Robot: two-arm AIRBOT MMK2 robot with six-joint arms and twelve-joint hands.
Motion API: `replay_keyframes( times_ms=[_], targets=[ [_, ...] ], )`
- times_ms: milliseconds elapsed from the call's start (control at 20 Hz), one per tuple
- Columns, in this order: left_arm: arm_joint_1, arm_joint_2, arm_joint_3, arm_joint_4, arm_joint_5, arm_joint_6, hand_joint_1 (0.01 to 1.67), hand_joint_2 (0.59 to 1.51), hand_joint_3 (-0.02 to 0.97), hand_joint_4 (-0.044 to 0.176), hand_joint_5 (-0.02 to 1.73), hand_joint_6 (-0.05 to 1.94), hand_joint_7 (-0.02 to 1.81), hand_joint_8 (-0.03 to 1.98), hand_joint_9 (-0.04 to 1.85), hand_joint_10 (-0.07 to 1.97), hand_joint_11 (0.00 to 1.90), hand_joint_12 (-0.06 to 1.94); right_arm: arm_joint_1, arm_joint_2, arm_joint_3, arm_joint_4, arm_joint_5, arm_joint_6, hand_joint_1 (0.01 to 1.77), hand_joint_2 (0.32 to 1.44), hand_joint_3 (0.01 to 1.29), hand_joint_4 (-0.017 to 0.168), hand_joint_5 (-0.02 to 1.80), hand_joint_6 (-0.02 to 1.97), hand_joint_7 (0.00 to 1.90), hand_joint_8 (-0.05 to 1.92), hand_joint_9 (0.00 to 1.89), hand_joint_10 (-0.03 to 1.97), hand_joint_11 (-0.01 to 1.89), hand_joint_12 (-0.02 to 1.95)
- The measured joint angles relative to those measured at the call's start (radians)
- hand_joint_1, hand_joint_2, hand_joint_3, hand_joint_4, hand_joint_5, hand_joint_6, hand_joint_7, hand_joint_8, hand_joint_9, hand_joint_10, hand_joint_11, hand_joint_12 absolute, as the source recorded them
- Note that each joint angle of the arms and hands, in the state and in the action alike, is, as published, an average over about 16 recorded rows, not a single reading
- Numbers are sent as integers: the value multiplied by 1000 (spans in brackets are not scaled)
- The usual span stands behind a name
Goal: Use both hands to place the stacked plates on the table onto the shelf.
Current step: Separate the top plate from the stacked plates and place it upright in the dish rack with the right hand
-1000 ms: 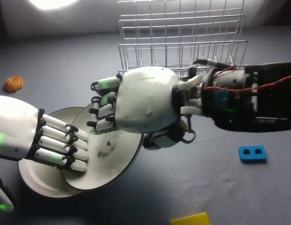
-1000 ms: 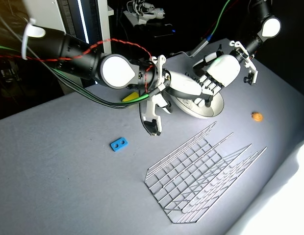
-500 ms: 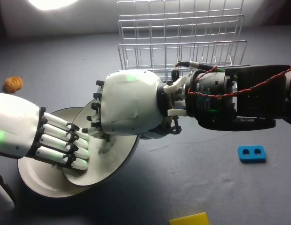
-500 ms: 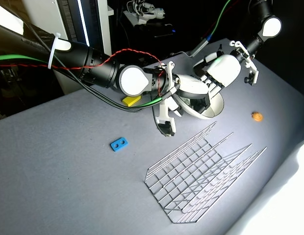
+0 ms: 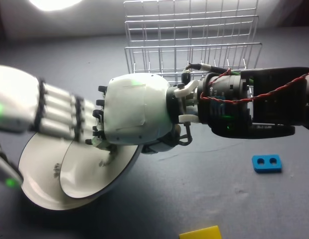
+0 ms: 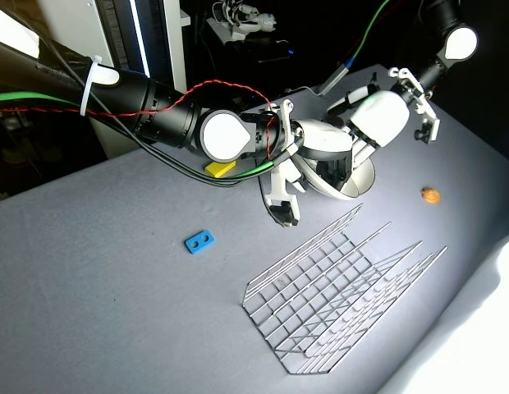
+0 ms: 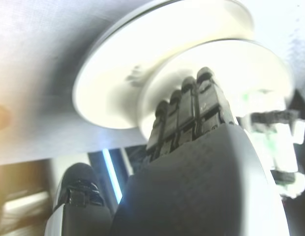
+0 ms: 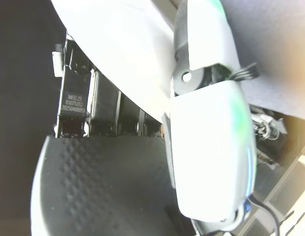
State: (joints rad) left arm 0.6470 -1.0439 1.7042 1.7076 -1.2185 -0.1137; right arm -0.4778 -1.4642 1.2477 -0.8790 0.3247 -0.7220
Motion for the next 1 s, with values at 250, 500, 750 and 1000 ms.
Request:
replay_keyframes(
  times_ms=[250,500,750,1000],
  targets=[
    [-98,53,-2,-13,1,-52,14,1126,17,3,12,13,15,-10,20,4,14,2,30,37,-55,1,-14,14,1283,929,13,-1,846,849,1044,679,1276,282,1058,815],
    [-210,111,-2,3,0,-124,13,1127,17,3,17,13,17,-10,19,3,14,3,77,88,-133,5,-38,34,1277,937,13,1,876,936,1103,720,1303,324,1077,814],
    [-320,155,7,45,-2,-203,12,1127,17,4,21,13,18,-10,19,3,14,4,140,151,-218,22,-61,61,1292,952,13,1,868,1007,1107,784,1264,477,1072,838],
    [-401,178,25,92,-3,-271,12,1128,17,3,22,14,20,-10,19,3,14,4,216,217,-278,-32,-57,179,1306,967,13,-1,843,1029,1082,835,1185,702,1057,858]
  ],
)
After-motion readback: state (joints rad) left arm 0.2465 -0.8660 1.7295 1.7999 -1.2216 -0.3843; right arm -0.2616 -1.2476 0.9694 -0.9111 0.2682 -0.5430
